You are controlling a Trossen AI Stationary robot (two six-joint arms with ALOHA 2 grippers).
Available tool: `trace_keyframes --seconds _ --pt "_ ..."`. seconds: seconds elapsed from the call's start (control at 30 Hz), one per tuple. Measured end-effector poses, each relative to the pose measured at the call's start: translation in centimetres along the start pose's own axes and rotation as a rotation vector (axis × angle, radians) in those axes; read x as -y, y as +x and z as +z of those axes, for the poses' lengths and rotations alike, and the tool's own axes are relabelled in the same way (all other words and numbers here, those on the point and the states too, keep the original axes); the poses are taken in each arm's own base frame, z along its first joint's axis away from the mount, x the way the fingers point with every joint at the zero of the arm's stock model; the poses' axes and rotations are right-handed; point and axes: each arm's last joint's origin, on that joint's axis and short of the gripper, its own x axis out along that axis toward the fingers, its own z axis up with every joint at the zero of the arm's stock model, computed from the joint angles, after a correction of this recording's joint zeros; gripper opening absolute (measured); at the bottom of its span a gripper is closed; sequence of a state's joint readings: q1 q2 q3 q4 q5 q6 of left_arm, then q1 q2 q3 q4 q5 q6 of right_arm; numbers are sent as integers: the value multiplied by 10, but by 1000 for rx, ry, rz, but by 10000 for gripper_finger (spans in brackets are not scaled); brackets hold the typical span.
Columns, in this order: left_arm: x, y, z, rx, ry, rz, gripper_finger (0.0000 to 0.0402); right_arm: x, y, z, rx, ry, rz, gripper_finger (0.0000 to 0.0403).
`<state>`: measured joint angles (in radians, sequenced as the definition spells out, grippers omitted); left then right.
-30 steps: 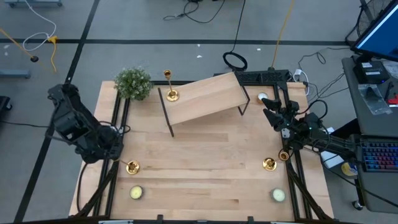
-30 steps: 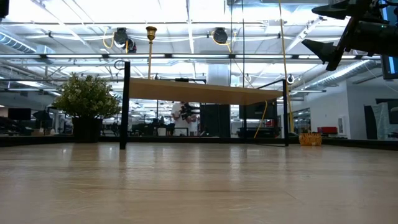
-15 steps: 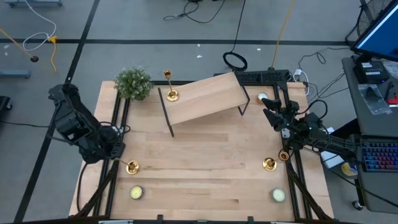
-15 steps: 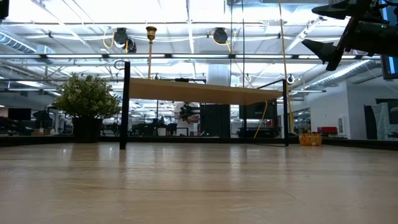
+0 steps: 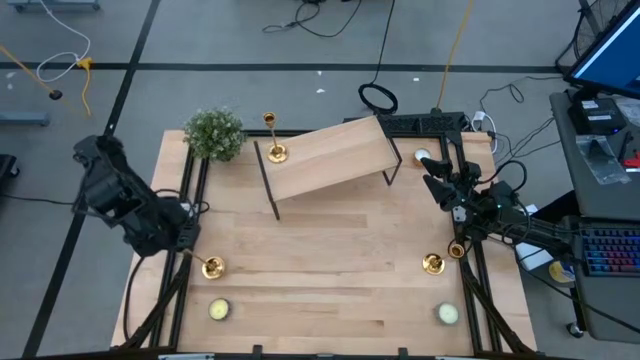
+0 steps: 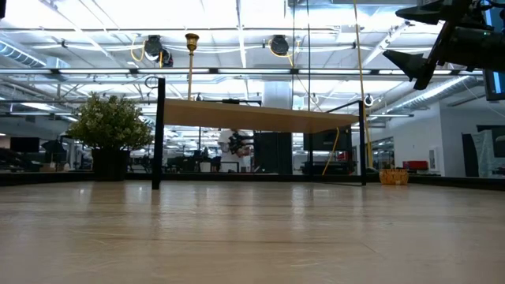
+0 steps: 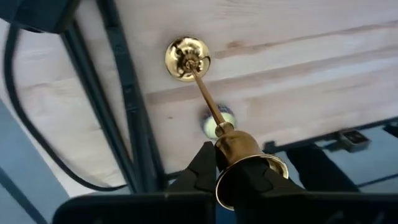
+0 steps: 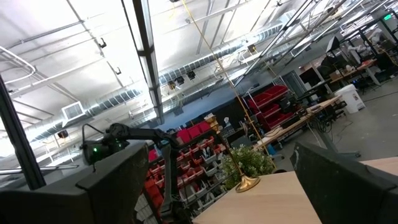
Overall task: Pick & Place candle stick holders
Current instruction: Put the left gold candle holder on the shelf aligned with gold candle holder
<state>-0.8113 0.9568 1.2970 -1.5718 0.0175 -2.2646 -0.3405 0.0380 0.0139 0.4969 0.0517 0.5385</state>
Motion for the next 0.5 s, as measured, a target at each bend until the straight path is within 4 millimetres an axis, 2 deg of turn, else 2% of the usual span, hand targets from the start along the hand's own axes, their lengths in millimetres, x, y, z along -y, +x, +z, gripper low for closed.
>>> trace_keyframes --seconds 0.23,0.5 --pt "26 -23 0 66 74 -133 17 0 0 0 1 0 1 380" --pt "83 -35 2 126 205 -191 17 0 0 0 1 0 0 380"
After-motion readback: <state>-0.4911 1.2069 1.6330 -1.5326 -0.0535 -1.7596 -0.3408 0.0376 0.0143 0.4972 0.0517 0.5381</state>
